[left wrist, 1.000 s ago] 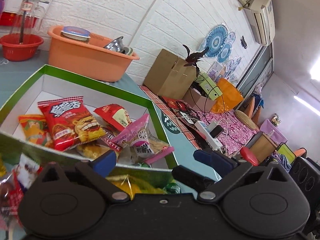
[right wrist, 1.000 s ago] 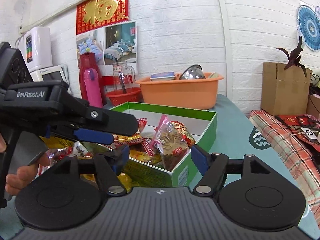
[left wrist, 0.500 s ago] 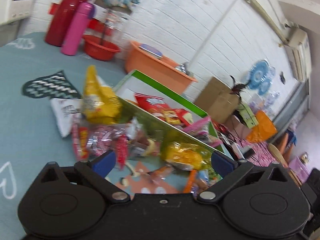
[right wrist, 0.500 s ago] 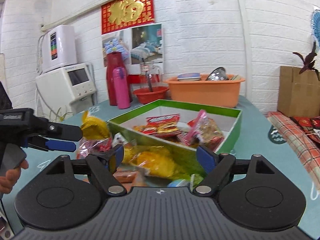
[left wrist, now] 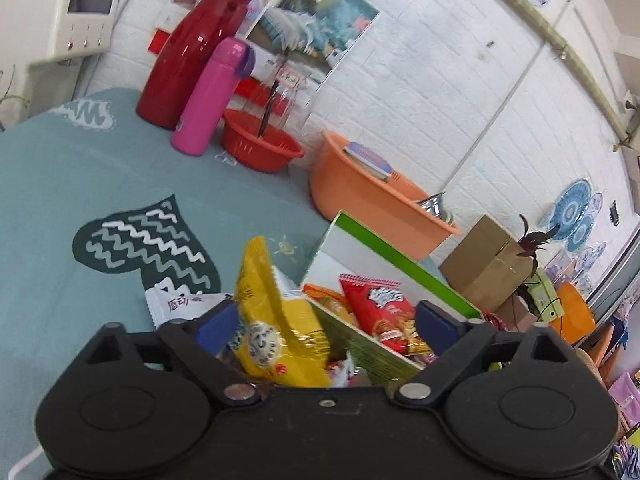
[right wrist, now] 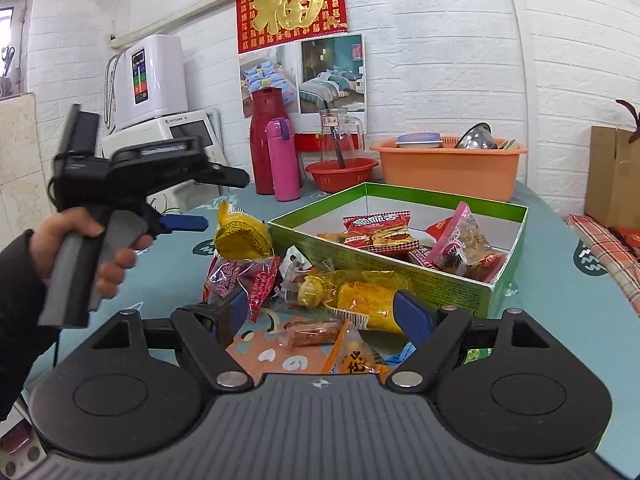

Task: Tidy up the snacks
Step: 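Reach the left gripper toward the yellow chip bag on the pile, then grasp the yellow chip bag with the left gripper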

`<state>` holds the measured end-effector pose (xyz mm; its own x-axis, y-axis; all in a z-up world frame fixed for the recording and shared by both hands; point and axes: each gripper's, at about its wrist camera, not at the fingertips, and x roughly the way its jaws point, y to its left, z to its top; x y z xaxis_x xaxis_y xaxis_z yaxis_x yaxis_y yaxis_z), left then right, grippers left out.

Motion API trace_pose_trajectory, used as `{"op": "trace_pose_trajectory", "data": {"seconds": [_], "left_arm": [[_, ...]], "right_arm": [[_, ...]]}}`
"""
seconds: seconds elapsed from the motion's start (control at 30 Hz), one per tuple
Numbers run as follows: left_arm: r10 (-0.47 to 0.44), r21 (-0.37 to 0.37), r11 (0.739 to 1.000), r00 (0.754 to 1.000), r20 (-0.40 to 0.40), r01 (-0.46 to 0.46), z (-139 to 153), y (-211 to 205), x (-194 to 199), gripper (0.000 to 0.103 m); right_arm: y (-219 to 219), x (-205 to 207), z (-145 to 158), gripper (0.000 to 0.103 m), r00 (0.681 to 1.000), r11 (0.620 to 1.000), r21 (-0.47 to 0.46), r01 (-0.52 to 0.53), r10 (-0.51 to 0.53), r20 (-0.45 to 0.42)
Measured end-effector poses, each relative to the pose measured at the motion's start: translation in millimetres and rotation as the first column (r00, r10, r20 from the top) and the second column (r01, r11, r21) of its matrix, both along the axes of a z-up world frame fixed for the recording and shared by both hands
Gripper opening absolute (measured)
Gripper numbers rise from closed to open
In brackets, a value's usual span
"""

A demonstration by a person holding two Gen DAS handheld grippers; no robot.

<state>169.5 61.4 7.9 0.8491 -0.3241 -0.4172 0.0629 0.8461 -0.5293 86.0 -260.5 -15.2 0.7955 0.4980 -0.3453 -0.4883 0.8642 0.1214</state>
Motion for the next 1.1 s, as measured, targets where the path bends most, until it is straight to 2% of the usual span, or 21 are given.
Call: {"op": "trace_pose_trajectory", "data": {"seconds": [0.03,0.07,0.1,0.3,0.4,0.47,0.5,0.53,0.6,0.83,1.0,1.1], "left_arm": [[-0.010,-0.007,1.000,1.000,-0.018,0.010,-4.3,3.0,2.4,0.060],[-0.019,-0.007,1.000,0.999,-0.039,0.019,-8.9,7.1,3.2,0.037],[-0.033,-0.014,0.999,0.998,-0.046,0.032,-13.0,11.4,0.7,0.025],[-0.115,-0.088,0.990,0.991,-0.065,0.109,-23.1,33.1,-39.5,0.022],[-0.144,-0.097,0.986,0.987,-0.066,0.137,-26.4,38.0,-67.6,0.021],[-0.139,-0.105,0.986,0.988,-0.069,0.132,-31.6,42.3,-85.6,0.025],[-0.130,-0.112,0.986,0.989,-0.073,0.121,-34.1,44.9,-93.0,0.039],[-0.114,-0.120,0.987,0.990,-0.079,0.104,-36.2,48.0,-100.8,0.069],[-0.085,-0.125,0.989,0.993,-0.076,0.075,-37.0,53.0,-112.3,0.103],[0.004,-0.122,0.993,1.000,-0.021,-0.007,-25.7,73.0,-122.6,0.103],[-0.007,-0.129,0.992,0.999,-0.047,0.001,-29.7,81.5,-114.0,0.103],[-0.021,-0.133,0.991,0.999,-0.026,0.018,-25.2,85.1,-110.3,0.103]], "right_arm": [[1.1,-0.1,-0.4,0.103,1.000,1.000,0.000,-0.004,0.004,-0.003],[2.3,-0.7,-1.0,0.103,1.000,1.000,0.000,-0.010,0.010,-0.006],[3.4,-0.6,-1.3,0.103,1.000,1.000,0.000,-0.016,0.016,-0.008],[15.5,-1.2,-5.8,0.103,0.996,0.996,0.024,-0.082,0.083,-0.040],[23.0,-2.0,-7.8,0.103,0.993,0.994,0.031,-0.105,0.107,-0.053],[27.9,-2.5,-9.7,0.103,0.989,0.991,0.033,-0.129,0.131,-0.064],[30.4,-2.5,-10.4,0.103,0.988,0.990,0.034,-0.139,0.141,-0.069],[34.4,-3.0,-11.2,0.103,0.986,0.988,0.035,-0.149,0.152,-0.076],[41.5,-2.9,-12.4,0.103,0.981,0.985,0.029,-0.170,0.171,-0.088],[78.5,-1.8,-10.1,0.103,0.961,0.966,0.003,-0.259,0.258,-0.096],[113.0,-0.4,-8.8,0.103,0.933,0.937,-0.010,-0.350,0.348,-0.087],[135.6,4.8,-10.3,0.103,0.923,0.923,-0.041,-0.382,0.379,-0.074]]}}
